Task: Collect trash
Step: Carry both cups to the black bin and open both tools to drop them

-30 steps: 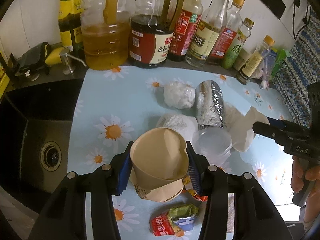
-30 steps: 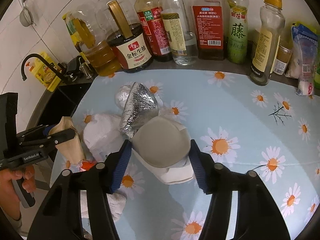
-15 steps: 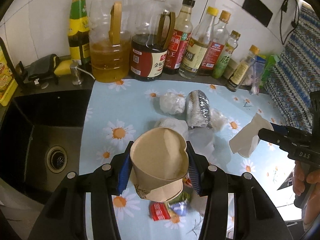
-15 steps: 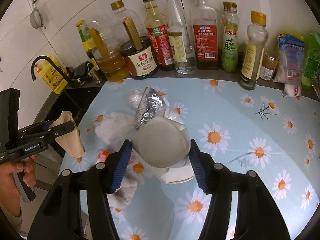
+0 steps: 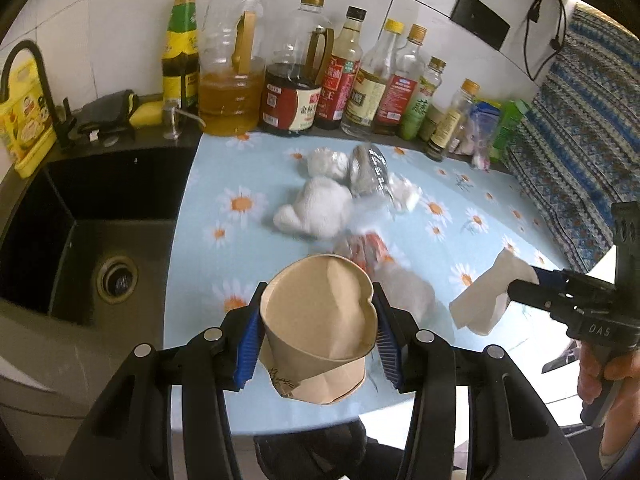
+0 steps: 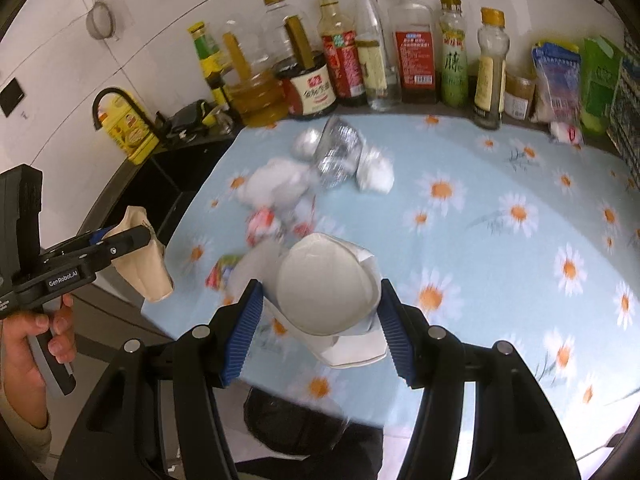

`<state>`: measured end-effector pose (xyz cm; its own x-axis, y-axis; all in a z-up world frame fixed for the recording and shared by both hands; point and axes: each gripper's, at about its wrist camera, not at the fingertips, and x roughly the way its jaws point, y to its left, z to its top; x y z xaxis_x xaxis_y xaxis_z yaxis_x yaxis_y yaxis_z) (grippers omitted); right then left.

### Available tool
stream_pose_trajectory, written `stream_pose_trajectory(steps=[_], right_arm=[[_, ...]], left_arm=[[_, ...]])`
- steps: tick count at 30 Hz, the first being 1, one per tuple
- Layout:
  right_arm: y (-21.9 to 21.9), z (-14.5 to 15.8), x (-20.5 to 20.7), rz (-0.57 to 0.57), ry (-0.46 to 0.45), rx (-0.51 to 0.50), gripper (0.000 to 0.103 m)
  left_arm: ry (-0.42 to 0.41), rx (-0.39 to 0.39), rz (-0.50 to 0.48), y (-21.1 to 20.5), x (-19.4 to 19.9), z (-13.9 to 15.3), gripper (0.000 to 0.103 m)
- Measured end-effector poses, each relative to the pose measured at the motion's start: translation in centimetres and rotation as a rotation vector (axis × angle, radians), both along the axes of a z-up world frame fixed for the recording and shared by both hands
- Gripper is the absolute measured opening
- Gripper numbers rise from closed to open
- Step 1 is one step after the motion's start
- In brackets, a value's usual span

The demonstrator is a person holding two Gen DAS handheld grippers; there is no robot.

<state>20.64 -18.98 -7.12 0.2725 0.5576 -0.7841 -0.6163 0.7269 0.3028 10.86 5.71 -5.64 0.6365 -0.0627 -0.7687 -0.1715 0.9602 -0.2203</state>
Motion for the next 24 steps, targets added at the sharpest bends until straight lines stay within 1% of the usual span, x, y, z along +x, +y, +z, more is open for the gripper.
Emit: stream_pose_trajectory(steps=[9, 16, 24], right_arm=[[0.8, -1.8, -7.1, 0.053, 0.058, 0.007, 0.058], [2.1, -3.6, -9.9, 0.09, 0.106, 0.002, 0.058], [3.3, -6.6, -11.6, 0.127, 0.18, -0.019, 0.058]], left_arm=[[0.012, -0.054, -0.014, -1.7, -5.5, -1.8, 0.047], [0.049, -0.092, -0.023, -2.3, -8.3, -4.0, 0.047], [0.109, -0.163, -0.02, -2.5, -10.3, -7.7, 0.047]])
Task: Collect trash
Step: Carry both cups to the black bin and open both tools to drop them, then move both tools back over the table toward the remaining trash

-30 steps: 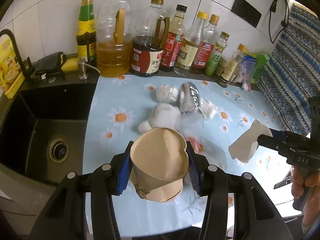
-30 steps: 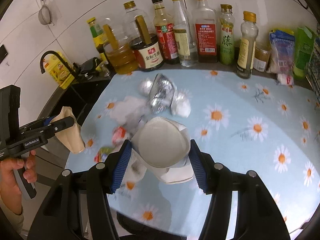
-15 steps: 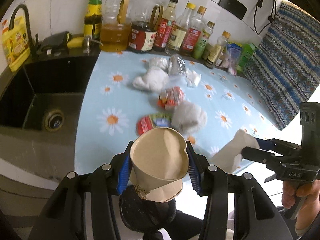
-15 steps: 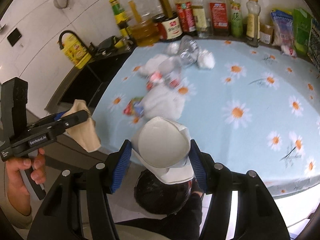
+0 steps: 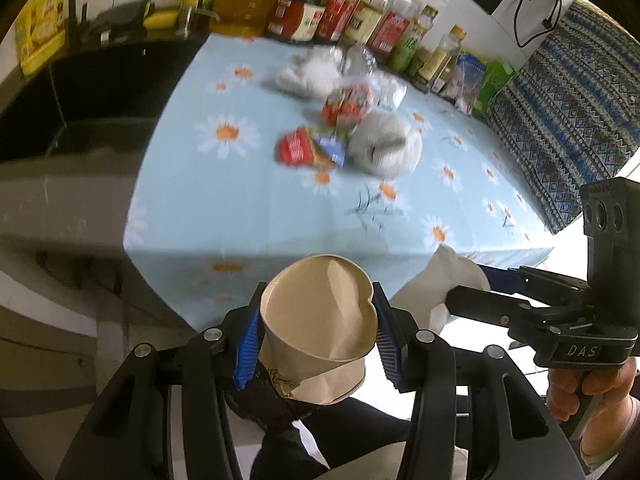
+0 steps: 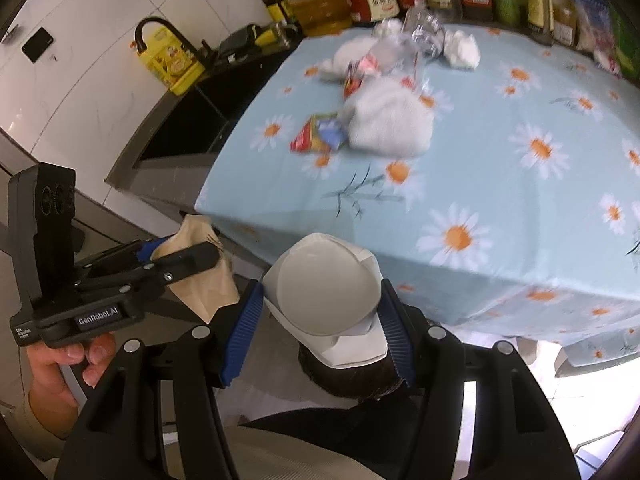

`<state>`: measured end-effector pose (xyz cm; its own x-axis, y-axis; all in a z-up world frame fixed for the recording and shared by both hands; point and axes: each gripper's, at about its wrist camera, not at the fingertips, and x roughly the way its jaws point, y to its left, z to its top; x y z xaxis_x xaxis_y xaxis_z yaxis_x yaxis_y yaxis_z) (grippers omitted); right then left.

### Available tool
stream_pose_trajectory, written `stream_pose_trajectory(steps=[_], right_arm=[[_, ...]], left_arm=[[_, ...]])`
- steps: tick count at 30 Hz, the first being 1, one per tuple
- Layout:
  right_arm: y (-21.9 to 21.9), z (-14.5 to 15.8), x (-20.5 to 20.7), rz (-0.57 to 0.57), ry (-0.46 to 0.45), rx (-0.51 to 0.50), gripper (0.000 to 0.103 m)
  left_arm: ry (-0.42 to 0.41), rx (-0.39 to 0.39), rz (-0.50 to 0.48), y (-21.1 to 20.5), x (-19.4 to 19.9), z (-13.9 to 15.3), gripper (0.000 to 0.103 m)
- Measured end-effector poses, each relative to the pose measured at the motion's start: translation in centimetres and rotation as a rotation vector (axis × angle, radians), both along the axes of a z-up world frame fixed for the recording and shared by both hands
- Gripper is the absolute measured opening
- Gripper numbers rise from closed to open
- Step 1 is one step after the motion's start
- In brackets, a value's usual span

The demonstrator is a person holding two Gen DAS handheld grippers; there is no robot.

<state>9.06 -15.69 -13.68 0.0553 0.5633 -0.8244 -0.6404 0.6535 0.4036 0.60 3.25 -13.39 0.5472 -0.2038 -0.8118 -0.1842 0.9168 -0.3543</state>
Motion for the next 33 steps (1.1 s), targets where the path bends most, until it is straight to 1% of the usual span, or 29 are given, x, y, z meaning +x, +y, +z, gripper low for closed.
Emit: stream_pose_trajectory(steps=[5, 8, 13, 17, 18, 19, 20, 22, 25, 33], right_arm=[[0.8, -2.3, -0.7, 0.017, 0.047, -0.026, 0.059], [1.1, -3.8, -0.7, 0.022, 0.069, -0.044, 0.059], [1.6, -5.8, -0.6, 0.03, 0.104, -0.068, 0.059], [1.6, -6.3, -0.3, 0.019, 0.136, -0.061, 0.06], [1.7, -6.4, -0.2, 0.017, 0.139, -0.062, 0.066], [1.6, -6.4, -0.1, 0.012, 0.142, -0.058, 0.069], [1.6, -6.4, 0.0, 0.008, 0.146, -0.056, 0.069], [1.4, -6.6, 0.2, -0.003, 0.161, -0.058, 0.07], [1.3, -6.9, 0.5, -0.012, 0.178, -0.056, 0.07], [1.0, -6.5, 0.9, -0.031, 0.167, -0.048, 0.07]], left_arm=[[0.041, -0.036, 0.015, 0.2, -0.8, -2.6, 0.047], [0.066, -0.068, 0.034, 0.4, -1.4, -4.0, 0.047], [0.094, -0.1, 0.037, 0.4, -1.8, -6.2, 0.047], [0.118, -0.135, 0.043, 0.6, -2.0, -7.5, 0.048], [0.129, -0.145, 0.049, 0.7, -2.0, -7.8, 0.048], [0.135, -0.143, 0.053, 0.8, -2.0, -8.0, 0.051], [0.14, -0.142, 0.053, 0.8, -2.0, -8.1, 0.059], [0.147, -0.145, 0.058, 0.9, -1.9, -8.2, 0.064], [0.156, -0.146, 0.057, 0.9, -1.7, -8.3, 0.064], [0.159, -0.143, 0.058, 1.2, -1.2, -8.2, 0.064]])
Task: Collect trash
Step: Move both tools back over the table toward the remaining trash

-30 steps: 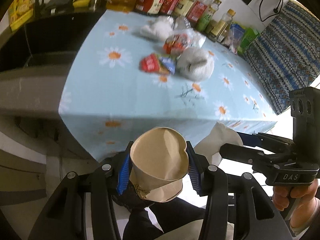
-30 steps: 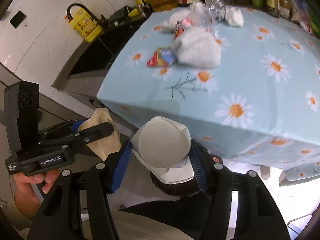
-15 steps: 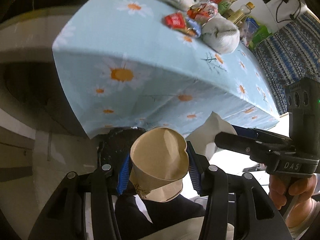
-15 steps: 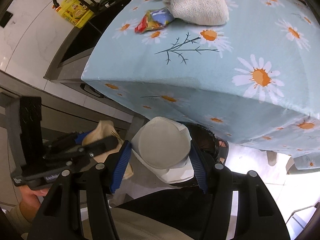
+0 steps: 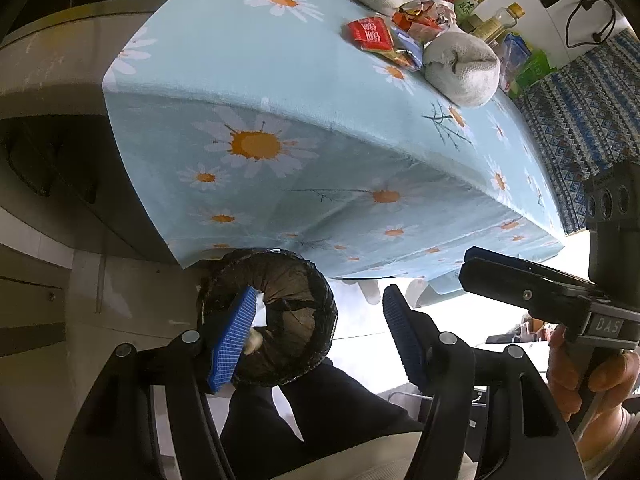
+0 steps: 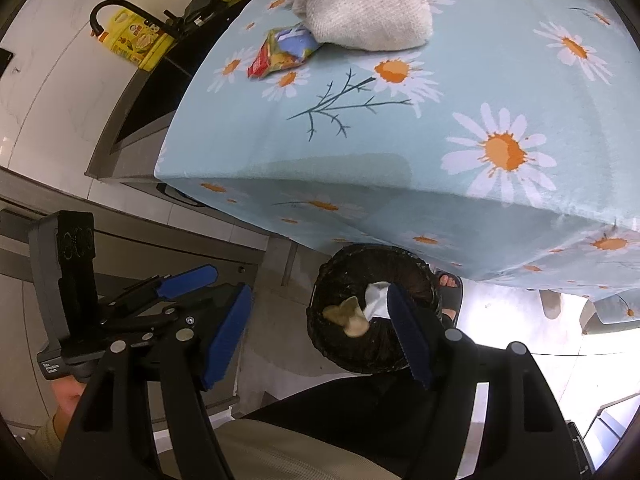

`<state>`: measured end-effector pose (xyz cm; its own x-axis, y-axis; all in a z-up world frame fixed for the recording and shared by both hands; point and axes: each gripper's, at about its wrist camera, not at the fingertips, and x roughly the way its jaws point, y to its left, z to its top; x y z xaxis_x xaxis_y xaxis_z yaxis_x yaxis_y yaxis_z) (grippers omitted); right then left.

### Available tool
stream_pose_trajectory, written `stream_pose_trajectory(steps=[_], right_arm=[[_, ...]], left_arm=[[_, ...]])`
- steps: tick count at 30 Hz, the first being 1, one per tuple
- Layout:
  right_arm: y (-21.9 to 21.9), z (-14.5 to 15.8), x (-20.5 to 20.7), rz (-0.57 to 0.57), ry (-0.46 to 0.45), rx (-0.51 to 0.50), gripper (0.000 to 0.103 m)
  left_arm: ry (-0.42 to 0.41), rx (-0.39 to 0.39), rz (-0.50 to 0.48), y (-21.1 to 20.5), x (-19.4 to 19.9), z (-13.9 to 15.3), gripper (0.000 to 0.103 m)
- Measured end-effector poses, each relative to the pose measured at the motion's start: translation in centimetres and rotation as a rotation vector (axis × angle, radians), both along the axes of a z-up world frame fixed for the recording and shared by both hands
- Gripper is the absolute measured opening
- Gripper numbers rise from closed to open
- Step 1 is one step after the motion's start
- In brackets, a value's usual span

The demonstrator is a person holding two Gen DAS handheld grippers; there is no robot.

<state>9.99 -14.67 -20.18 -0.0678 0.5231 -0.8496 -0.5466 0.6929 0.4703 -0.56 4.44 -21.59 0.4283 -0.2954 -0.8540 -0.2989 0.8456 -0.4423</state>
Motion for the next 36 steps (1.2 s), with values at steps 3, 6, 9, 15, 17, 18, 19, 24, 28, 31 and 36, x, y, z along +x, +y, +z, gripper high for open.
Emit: stream_pose_trajectory(steps=[3, 6, 9, 15, 17, 18, 19, 24, 28, 31, 36], right_arm=[[-0.3, 0.0, 0.0, -0.006, 0.0, 0.0, 0.07], [-0.3, 0.1, 0.1, -0.005, -0.006, -0.001, 0.07], [-0.3, 0.5, 0.3, -0.008, -0.009, 0.004, 0.07], [-0.6, 2.8, 0.9, -0.021, -0.053, 0.027, 0.07], [-0.9, 3.7, 1.1, -0.029, -0.071, 0.033, 0.07], [-1.0, 4.0, 1.2, -0.032, -0.075, 0.038, 0.07], [-1.1, 4.5, 1.4, -0.036, -0.084, 0.043, 0.07], [-1.6, 6.4, 2.2, -0.054, -0.126, 0.053, 0.07], [-2.1, 7.3, 3.1, -0.068, -0.149, 0.056, 0.07], [-2.1, 7.9, 4.1, -0.072, -0.163, 0.059, 0.07], [-1.8, 8.3, 6.1, -0.067, -0.17, 0.062, 0.074]], left_arm=[[-0.006, 0.005, 0.002, 0.1, 0.0, 0.1, 0.064], [-0.01, 0.006, 0.004, 0.4, 0.1, 0.4, 0.064], [-0.016, 0.011, 0.009, 0.6, 0.2, 0.8, 0.064], [-0.061, 0.039, 0.002, 0.8, 0.7, 3.4, 0.064], [-0.075, 0.05, -0.002, 0.9, 1.0, 4.2, 0.064], [-0.086, 0.055, -0.006, 0.9, 1.2, 4.9, 0.064], [-0.095, 0.06, -0.01, 0.9, 1.3, 5.3, 0.064], [-0.137, 0.084, -0.03, 0.6, 2.3, 7.7, 0.064], [-0.164, 0.103, -0.047, 0.4, 3.3, 9.0, 0.064], [-0.177, 0.114, -0.054, 0.2, 4.2, 9.7, 0.064], [-0.183, 0.127, -0.051, 0.4, 5.3, 10.3, 0.064]])
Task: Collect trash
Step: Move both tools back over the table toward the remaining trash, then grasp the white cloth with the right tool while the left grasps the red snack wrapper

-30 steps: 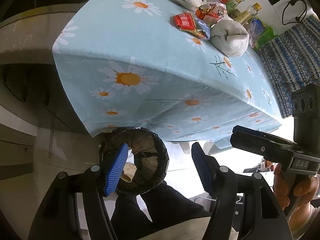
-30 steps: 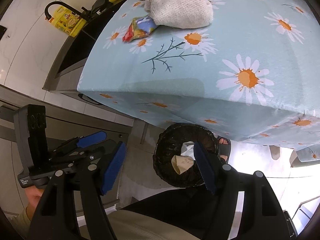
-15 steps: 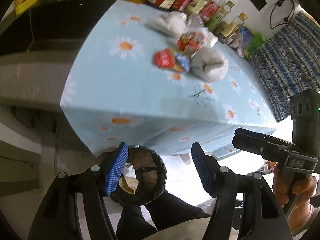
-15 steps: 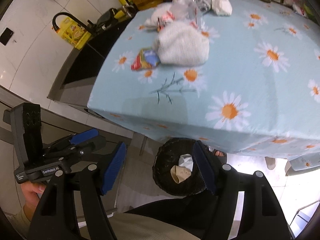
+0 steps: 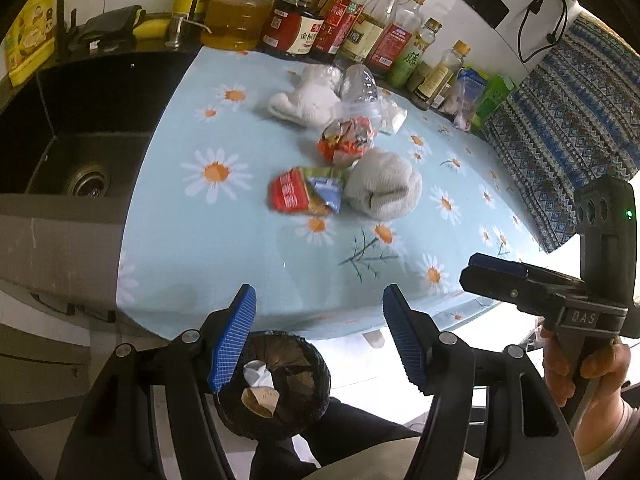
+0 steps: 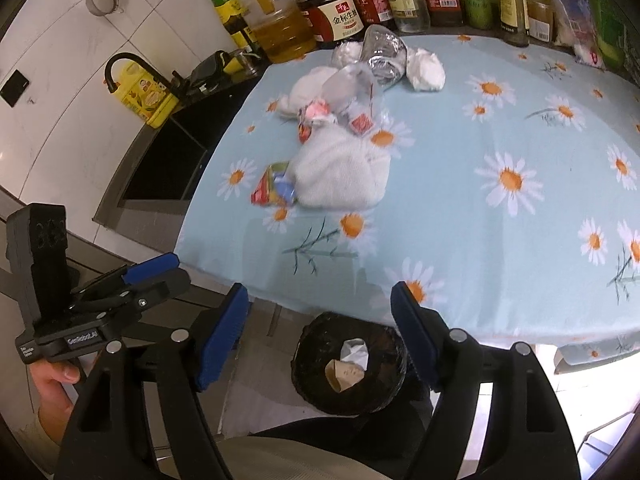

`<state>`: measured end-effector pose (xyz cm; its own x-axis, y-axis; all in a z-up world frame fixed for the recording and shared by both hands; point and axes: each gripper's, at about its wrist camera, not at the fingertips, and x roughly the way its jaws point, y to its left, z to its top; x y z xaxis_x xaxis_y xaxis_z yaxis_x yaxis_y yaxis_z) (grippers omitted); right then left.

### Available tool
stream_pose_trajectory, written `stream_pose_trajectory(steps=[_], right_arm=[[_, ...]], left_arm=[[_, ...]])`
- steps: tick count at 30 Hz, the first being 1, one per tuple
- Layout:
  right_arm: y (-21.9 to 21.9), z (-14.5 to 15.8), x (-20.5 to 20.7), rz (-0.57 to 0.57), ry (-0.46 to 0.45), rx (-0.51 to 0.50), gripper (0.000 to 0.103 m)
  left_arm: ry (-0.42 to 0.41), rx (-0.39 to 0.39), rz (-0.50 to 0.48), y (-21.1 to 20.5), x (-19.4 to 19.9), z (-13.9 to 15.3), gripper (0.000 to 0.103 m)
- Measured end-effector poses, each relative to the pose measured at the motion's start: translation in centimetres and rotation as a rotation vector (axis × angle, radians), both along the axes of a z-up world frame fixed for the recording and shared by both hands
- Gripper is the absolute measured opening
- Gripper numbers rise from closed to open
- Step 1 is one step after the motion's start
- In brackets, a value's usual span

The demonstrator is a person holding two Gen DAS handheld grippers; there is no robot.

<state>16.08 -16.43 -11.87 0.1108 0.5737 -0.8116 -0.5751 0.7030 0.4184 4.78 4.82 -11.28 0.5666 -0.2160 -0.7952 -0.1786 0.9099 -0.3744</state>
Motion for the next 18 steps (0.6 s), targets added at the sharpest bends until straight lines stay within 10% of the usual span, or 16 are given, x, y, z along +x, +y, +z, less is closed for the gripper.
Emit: stream_pose_trajectory(steps=[18], right_arm=[[6.0, -1.8, 7.0, 0.103, 0.017, -0.05, 0.078]], left_arm=[[0.041, 0.016, 0.092, 2.4, 3.6, -0.5, 0.064]])
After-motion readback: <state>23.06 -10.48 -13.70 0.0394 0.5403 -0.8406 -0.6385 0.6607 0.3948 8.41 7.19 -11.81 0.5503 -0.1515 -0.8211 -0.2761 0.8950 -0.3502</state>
